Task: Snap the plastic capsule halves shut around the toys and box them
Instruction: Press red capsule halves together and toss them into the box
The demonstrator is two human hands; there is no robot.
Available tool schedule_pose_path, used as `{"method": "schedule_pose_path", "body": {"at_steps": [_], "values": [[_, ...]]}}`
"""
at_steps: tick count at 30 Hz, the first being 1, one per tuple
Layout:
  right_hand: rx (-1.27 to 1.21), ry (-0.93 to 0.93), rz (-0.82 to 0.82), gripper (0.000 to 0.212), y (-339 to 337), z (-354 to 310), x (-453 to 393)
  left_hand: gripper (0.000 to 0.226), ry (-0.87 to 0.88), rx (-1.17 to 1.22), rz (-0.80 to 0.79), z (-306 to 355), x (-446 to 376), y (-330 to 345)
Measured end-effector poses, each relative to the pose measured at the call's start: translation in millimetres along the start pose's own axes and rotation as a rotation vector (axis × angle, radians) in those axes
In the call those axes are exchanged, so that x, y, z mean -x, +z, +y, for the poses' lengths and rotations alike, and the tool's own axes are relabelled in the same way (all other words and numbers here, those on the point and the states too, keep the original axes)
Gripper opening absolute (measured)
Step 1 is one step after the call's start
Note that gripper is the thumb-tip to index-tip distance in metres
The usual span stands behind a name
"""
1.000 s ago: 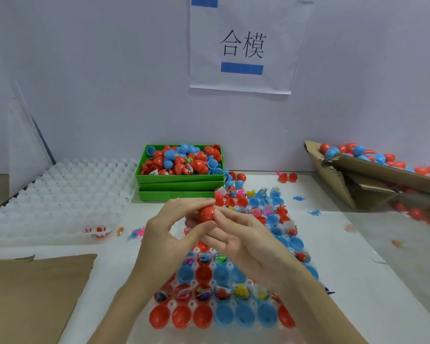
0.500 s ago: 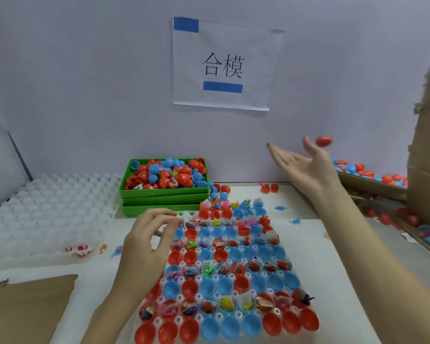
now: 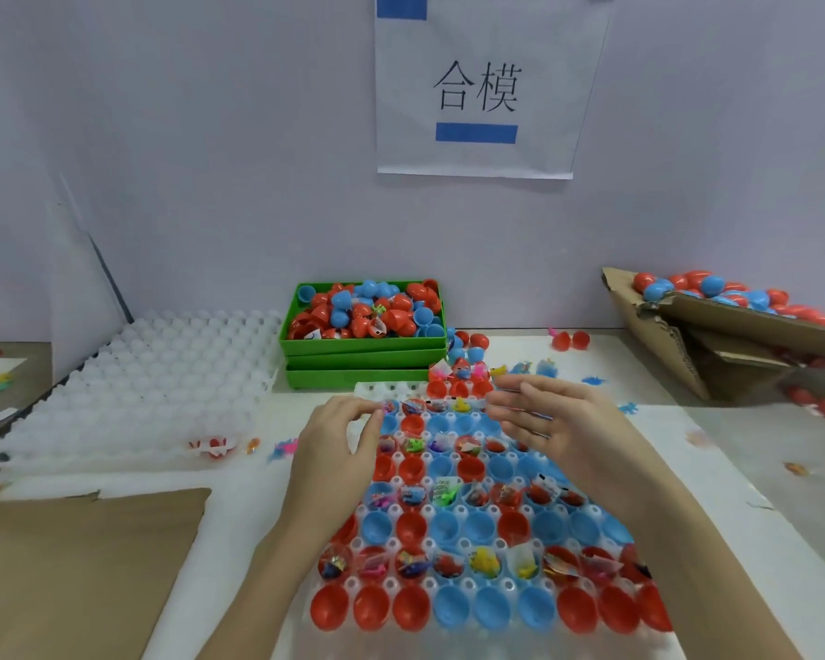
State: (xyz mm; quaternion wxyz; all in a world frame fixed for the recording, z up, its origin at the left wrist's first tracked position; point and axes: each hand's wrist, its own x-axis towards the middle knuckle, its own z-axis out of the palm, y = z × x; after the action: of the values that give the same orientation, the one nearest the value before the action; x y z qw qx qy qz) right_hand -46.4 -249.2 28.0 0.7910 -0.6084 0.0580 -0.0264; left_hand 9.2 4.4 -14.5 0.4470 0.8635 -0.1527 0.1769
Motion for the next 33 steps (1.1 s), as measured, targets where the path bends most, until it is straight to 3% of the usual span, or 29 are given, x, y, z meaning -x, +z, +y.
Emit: {"method": "schedule_pose_path", "body": {"at_steps": [4,9,14,19,25,33], "values": [[-0.009,0.026,0.01,0.022,2.3,2.7,2.2,0.026,-0.06,-0.094,-0.041,4.6,-21.7,8.1],[0.017,0.045,0.003,0.024,7.6,5.5,3.3,0.04,0.042,-0.245,-0.082,16.8,-77.1,16.9],[0.021,0.072,0.025,0.023,6.8,6.3,2.6,0.017,0.3,-0.344,-0.057,18.5,-119.6,21.4],[0.033,0.079,0.045,0.023,7.2,5.2,1.5,0.012,0.466,-0.329,-0.336,10.1,-115.1,32.3],[0.037,0.08,0.038,0.023,9.9,4.2,3.7,0.02,0.429,-0.362,-0.461,5.3,-107.0,46.9],[0.039,0.086,0.045,0.022,10.1,3.7,4.7,0.024,0.456,-0.386,-0.466,11.8,-105.1,46.7]]}}
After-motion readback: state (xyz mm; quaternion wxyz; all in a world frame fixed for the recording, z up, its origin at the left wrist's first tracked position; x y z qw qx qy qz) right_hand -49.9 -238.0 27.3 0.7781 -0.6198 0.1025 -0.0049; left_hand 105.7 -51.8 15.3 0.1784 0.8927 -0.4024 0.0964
